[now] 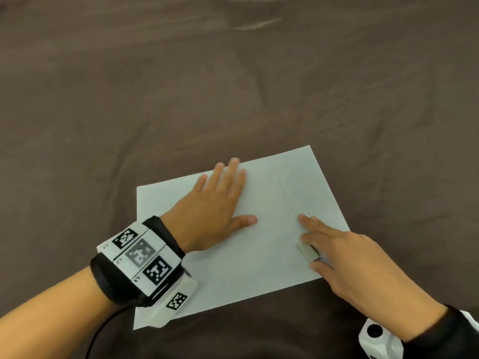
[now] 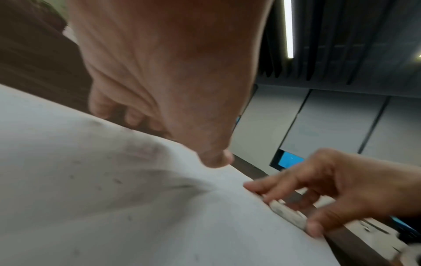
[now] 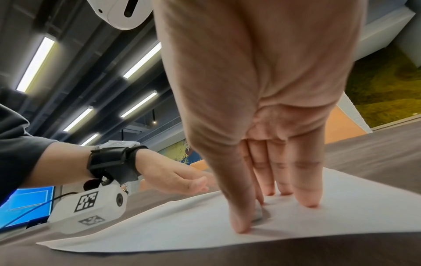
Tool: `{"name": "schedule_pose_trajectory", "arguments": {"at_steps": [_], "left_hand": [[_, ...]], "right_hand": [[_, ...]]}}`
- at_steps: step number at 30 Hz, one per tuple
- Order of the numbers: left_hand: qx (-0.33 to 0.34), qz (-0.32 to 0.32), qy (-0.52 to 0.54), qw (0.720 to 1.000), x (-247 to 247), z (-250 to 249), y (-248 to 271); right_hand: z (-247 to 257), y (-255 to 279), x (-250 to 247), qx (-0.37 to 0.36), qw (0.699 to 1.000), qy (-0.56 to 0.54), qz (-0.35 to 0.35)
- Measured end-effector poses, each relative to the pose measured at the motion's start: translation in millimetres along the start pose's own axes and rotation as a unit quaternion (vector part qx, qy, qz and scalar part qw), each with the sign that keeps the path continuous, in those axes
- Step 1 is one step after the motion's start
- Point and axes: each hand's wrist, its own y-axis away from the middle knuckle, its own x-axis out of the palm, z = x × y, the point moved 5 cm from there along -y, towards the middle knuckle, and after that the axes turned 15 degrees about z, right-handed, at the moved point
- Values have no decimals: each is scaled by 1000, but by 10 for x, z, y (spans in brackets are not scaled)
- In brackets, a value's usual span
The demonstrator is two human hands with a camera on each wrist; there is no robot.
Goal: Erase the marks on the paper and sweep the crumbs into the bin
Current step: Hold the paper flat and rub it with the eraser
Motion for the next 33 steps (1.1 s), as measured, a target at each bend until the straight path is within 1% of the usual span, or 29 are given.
{"name": "schedule_pose_trajectory", "arguments": {"at_steps": [2, 3, 4, 5, 6, 8, 10, 12, 14, 17, 20, 22, 26, 28, 30, 33], "left_hand": [[71, 8, -48, 996, 23, -209, 20], [78, 16, -55, 995, 44, -259, 34], [62, 17, -44, 997, 50, -240, 43], [34, 1, -24, 999, 19, -179, 50], [8, -26, -4, 1000, -23, -99, 53], [-16, -80, 37, 996, -103, 14, 58], [-10, -102, 68, 992, -124, 61, 49], [4, -104, 80, 991, -122, 88, 35], [17, -101, 84, 991, -130, 127, 32], [28, -84, 75, 993, -160, 127, 17], [23, -63, 46, 997, -176, 80, 2], [15, -48, 20, 999, -178, 50, -16], [6, -33, -3, 999, -167, 26, -30], [6, -33, -7, 999, -158, 27, -35], [4, -29, -10, 1000, -140, 24, -49], [0, -18, -14, 1000, -107, 0, -70]], "right_hand": [[-9, 2, -8, -7, 1000, -13, -9], [-22, 6, -8, -12, 999, -27, -15], [-41, 15, -4, -19, 999, -45, -22], [-68, 29, -5, -26, 997, -69, -28], [-103, 44, -23, -28, 994, -103, -33], [-161, 84, -143, -33, 979, -190, -66], [-187, 85, -350, -41, 969, -214, -114], [-200, 28, -595, -45, 963, -216, -153], [-198, -109, -806, -57, 958, -239, -152], [-179, -419, -1013, -76, 955, -257, -130], [-64, -741, -1075, -90, 959, -244, -115], [43, -900, -1075, -101, 962, -225, -118], [228, -1108, -1033, -132, 974, -130, -127], [230, -1158, -1052, -121, 981, -74, -130], [186, -1172, -1083, -93, 987, -9, -132], [195, -1157, -1037, -76, 991, 40, -106]]}}
